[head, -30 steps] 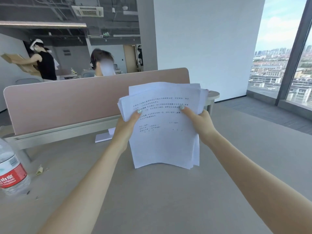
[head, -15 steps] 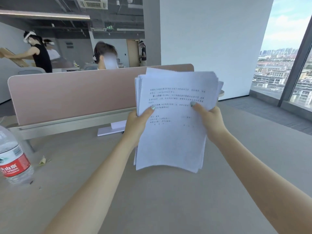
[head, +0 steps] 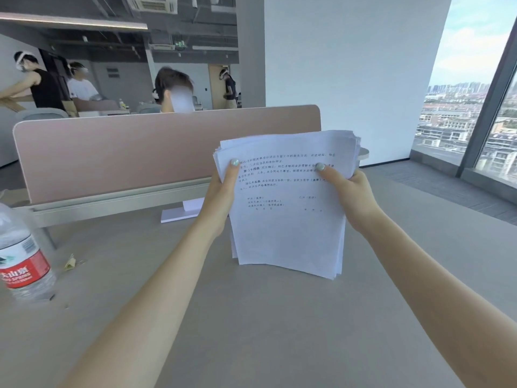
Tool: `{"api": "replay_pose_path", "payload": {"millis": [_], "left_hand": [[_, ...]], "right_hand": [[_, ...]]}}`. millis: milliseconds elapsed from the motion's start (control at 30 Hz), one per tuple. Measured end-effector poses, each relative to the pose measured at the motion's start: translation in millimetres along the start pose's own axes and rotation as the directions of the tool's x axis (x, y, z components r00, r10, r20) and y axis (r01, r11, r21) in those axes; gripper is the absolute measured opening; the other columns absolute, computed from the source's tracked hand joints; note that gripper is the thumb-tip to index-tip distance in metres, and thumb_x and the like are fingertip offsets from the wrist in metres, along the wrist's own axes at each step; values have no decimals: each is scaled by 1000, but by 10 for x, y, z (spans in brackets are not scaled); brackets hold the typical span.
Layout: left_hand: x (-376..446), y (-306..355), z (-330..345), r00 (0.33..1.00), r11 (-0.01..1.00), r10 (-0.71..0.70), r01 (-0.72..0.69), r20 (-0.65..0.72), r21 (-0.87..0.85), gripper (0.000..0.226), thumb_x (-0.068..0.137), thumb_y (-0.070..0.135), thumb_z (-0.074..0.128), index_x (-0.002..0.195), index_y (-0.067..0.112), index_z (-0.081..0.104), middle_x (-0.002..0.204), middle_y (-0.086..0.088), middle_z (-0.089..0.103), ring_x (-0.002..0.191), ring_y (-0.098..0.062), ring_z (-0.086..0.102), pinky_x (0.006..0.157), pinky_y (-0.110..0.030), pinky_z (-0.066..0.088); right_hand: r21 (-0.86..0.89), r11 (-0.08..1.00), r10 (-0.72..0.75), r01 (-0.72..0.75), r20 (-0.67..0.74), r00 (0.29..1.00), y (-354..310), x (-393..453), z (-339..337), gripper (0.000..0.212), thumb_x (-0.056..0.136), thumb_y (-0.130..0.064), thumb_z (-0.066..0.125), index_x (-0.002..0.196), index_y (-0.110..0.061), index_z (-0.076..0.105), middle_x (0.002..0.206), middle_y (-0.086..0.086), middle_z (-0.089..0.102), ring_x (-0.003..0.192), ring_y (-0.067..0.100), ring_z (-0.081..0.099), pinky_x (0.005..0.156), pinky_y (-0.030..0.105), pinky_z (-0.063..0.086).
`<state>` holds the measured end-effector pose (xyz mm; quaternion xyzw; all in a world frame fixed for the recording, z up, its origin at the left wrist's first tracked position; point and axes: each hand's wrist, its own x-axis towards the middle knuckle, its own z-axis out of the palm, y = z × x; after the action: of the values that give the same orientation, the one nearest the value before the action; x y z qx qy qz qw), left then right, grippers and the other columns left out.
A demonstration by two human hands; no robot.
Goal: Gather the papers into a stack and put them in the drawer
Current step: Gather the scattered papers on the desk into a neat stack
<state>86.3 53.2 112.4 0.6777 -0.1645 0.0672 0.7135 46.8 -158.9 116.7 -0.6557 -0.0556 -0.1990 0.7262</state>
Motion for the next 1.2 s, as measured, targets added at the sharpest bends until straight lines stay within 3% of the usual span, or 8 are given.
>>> {"api": "replay_pose_path", "payload": {"millis": [167, 267, 400, 533, 667, 833, 1033, 1200], "left_hand": [[-31, 48, -25, 997, 999, 3, -6, -80, -44, 34, 91, 54, 32, 121, 41, 41, 106, 27, 56, 96, 9, 54, 71, -19, 46], [-155, -186, -45, 995, 1000, -22, 21, -98, -2, 33, 92, 52, 31, 123, 42, 40, 109, 31, 51, 103, 10, 50, 74, -10, 39], [-271, -413, -12, 995, 995, -90, 92, -45, 41, 37, 88, 59, 34, 124, 47, 38, 120, 25, 52, 115, -1, 49, 90, -25, 35], [-281, -209, 97, 998, 983, 40, -29, -53, 181, 12, 91, 45, 45, 88, 38, 55, 87, 17, 59, 77, -2, 55, 76, -23, 37], [-279, 11, 102, 989, 995, 87, -80, -120, 61, 29, 76, 56, 53, 66, 30, 59, 73, -2, 53, 69, -14, 48, 65, -29, 36], [-449, -481, 49, 993, 994, -110, 110, 45, 12, 8, 87, 43, 53, 88, 44, 61, 93, 27, 68, 94, 5, 63, 86, -25, 47], [-604, -425, 92, 986, 984, -164, 162, 15, 80, 11, 87, 34, 58, 78, 39, 61, 60, 35, 66, 60, 17, 62, 48, -3, 44], [-527, -274, 121, 996, 996, -79, 77, 44, 52, 6, 86, 37, 58, 85, 40, 64, 78, 29, 71, 82, 8, 66, 72, -18, 52]], "right_hand": [[88, 996, -20, 22, -17, 1000, -159, 29, 20, 10, 82, -34, 66, 82, -24, 70, 80, -10, 76, 79, 11, 73, 70, 28, 58], [-55, 998, -6, 10, 71, 997, -90, -17, -6, 7, 83, -33, 65, 84, -28, 70, 85, -11, 76, 82, 10, 73, 74, 29, 58], [-151, 987, 69, -52, 114, 991, 98, -93, -81, 15, 82, -28, 67, 95, -22, 71, 103, 0, 75, 91, 16, 72, 84, 35, 57], [-114, 993, 13, -8, 36, 999, 82, -144, -84, 8, 83, -24, 66, 82, -19, 72, 80, -9, 76, 76, 12, 73, 70, 29, 59], [-51, 995, -91, 91, -8, 996, -57, -145, -72, 11, 87, -21, 62, 79, -21, 70, 70, -15, 75, 69, 6, 72, 60, 21, 57], [-79, 991, 110, -104, 69, 992, 204, -277, -134, 18, 83, -29, 66, 95, -17, 72, 93, -2, 77, 88, 19, 73, 74, 33, 58], [-39, 995, 94, -93, 10, 996, 178, -360, -134, 11, 83, -26, 67, 88, -17, 71, 87, -4, 77, 79, 15, 74, 67, 29, 60], [28, 996, 84, -85, 43, 996, -26, -374, -276, 18, 86, -37, 60, 96, -24, 69, 94, -8, 77, 91, 15, 73, 74, 31, 58]]}}
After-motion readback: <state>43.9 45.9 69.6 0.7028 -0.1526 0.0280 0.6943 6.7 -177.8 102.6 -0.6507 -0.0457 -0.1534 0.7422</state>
